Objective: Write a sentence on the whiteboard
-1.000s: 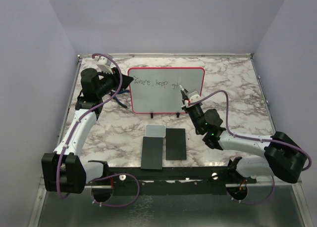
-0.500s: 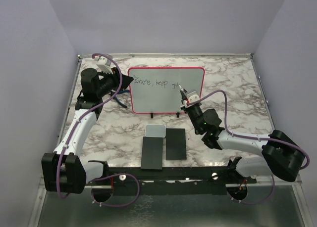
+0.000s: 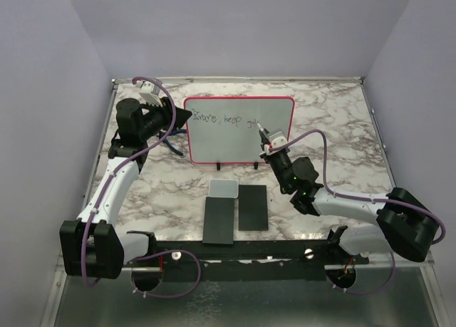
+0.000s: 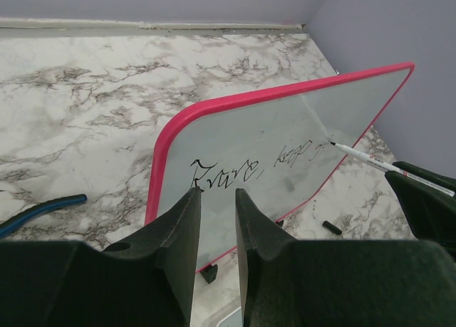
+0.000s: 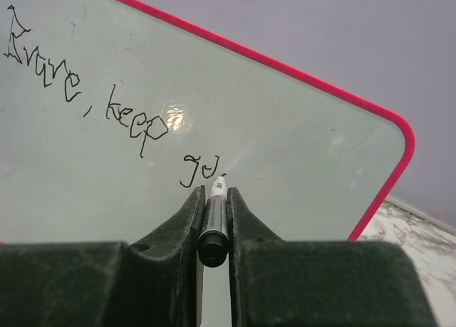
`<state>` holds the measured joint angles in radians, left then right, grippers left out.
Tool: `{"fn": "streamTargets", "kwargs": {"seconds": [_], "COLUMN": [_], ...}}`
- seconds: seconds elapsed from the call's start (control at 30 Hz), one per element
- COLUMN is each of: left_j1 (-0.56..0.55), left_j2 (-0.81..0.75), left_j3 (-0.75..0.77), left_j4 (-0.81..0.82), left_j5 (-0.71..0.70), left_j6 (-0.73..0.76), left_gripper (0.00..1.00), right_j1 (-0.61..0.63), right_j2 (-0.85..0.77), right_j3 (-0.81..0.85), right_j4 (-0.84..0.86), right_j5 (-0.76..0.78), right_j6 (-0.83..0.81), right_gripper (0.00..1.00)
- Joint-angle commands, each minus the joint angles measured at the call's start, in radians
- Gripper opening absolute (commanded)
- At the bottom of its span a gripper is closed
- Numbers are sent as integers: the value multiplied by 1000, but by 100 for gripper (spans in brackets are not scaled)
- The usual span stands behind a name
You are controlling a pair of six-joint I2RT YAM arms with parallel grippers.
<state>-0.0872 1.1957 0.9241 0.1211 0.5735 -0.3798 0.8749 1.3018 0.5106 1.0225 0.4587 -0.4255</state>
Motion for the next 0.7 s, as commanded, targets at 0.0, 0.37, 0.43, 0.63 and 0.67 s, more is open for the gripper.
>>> {"fn": "streamTargets", "kwargs": {"seconds": [0.0,0.37,0.43,0.63,0.67], "left_j1": [-3,-3,-3,-4,-4], "left_j2": [-25,-27,-27,-25,-25], "left_j3": [-10,-10,-10,-10,-10], "left_j4": [-15,-15,-15,-15,-16], "left_j5": [-12,-11,-11,-11,-11], "left_j6": [15,16,16,16,16], "left_gripper": [27,27,27,27,27], "right_j1": [-6,-5,-5,-5,-5], "right_j2": [-12,-16,-24,-104,-118], "right_j3": [-17,-20,-20,-20,-19], "right_j4": [-24,-35,-35,-70,-77], "right_j5": [16,15,10,-22,-27], "right_j6": [17,25,23,37,39], "right_gripper": [1,1,1,1,1]}}
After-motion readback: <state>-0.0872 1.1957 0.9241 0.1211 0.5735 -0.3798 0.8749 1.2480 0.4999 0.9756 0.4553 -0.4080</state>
